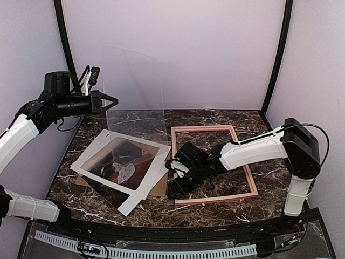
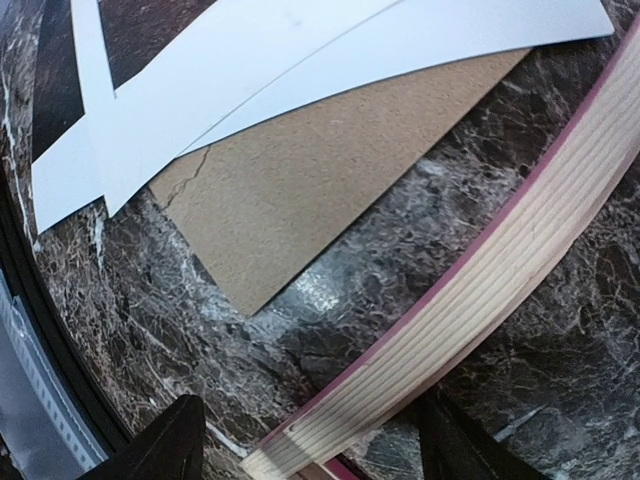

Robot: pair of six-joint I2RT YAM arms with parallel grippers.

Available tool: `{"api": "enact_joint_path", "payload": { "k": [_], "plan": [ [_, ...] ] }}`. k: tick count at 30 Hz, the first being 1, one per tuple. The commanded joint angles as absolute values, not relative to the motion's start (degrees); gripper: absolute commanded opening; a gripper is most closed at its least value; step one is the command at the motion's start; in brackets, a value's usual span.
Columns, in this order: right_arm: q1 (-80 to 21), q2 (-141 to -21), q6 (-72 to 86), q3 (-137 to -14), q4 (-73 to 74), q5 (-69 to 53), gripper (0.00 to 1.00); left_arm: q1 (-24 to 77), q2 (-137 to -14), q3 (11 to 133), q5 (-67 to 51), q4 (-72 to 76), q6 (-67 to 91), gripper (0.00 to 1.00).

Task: Put the photo into the frame
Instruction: Move the frame body to the center of the board.

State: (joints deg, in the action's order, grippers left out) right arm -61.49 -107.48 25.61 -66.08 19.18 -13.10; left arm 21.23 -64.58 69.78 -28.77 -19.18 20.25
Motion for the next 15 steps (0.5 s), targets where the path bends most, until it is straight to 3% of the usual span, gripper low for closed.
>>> {"api": "enact_joint_path", "payload": {
  "k": [1, 8, 15],
  "plan": [
    [-60.5, -102.6, 25.5, -65.2, 19.0, -11.7, 0.77, 21.3, -64.1, 69.3, -30.9, -15.5, 21.3, 0.0],
    [-51.4, -90.6, 24.8, -59.3, 23.6, -4.1, 0.84, 21.6, -64.3, 69.6, -33.5, -13.8, 24.4, 0.0],
    [-36.0, -80.3, 24.0, -52.8, 28.3, 2.5, 0.85, 24.1, -65.2, 70.1, -35.5, -11.4, 27.5, 0.0]
  ]
}}
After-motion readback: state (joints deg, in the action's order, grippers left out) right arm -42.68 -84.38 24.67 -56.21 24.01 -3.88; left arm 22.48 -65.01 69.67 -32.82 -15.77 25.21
